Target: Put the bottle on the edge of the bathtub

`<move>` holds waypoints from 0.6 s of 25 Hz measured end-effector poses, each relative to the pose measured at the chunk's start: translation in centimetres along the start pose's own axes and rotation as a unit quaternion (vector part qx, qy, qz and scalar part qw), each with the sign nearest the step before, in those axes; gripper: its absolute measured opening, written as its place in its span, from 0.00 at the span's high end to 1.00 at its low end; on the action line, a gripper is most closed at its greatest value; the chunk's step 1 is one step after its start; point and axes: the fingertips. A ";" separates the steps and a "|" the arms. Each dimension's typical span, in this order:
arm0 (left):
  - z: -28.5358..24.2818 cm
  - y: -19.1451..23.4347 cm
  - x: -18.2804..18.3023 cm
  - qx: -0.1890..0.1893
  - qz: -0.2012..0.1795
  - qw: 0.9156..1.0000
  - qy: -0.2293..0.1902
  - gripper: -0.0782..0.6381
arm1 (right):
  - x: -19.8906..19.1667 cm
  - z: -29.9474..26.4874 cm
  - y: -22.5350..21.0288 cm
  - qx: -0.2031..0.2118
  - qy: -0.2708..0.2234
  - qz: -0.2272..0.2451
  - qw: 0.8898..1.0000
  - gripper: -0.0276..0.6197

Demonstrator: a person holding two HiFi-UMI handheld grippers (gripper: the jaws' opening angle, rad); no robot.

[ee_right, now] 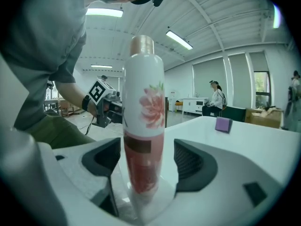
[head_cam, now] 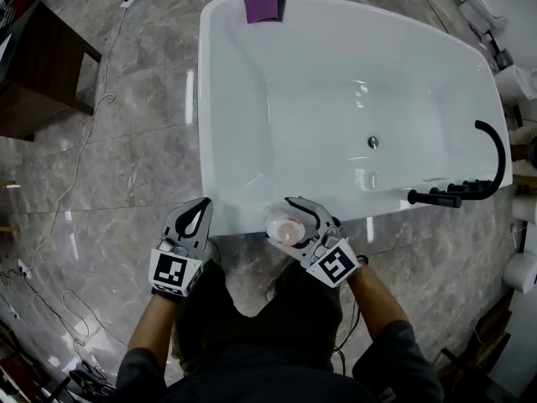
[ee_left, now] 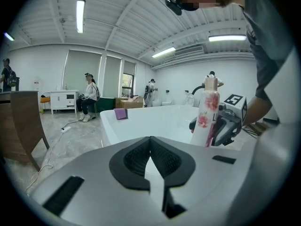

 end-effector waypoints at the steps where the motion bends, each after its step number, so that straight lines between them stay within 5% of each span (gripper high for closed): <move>1: 0.1 -0.1 0.3 -0.002 0.000 1.000 0.001 0.89 | 0.1 0.4 -0.1 -0.007 0.002 -0.003 1.000 0.43; 15: 4.8 -2.6 10.0 -0.032 -0.014 0.999 0.002 0.89 | 7.7 9.2 -0.9 -0.153 0.012 -0.077 0.985 0.48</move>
Point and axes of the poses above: the fingertips, and each gripper's own axes: z backward along the fingers, y to its left, x out of its top, and after that the axes turned 2 degrees about y, right-handed
